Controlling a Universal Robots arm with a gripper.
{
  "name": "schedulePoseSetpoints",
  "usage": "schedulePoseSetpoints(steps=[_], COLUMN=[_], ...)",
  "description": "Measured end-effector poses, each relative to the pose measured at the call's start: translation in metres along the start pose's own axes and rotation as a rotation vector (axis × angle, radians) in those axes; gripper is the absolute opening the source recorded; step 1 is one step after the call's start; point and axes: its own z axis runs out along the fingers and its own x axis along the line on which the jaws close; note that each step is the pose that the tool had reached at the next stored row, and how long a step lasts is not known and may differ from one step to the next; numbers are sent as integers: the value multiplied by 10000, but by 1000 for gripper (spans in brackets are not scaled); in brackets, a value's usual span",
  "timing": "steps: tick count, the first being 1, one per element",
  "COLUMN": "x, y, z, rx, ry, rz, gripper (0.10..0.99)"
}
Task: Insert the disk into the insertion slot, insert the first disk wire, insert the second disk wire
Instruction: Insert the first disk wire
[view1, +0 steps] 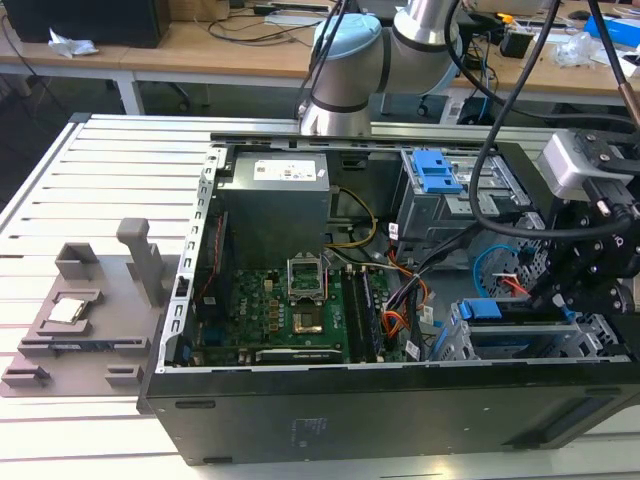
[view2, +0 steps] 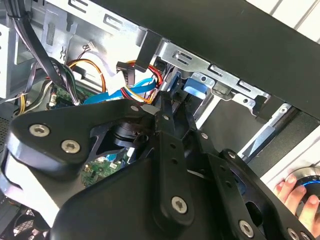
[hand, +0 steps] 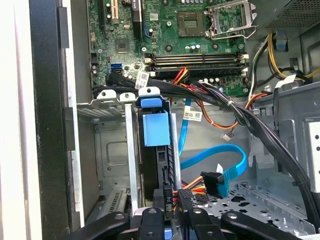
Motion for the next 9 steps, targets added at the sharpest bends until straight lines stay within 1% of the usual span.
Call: schedulePoseSetpoints(steps=[4, 5, 6, 9], x=[0, 0, 0, 0], y=[0, 0, 0, 0], z=[-2, -2, -3, -3], rx=[0, 0, 0, 0], ry=[1, 1, 2, 2], rz=[0, 0, 0, 0], gripper=[255, 267, 329, 329])
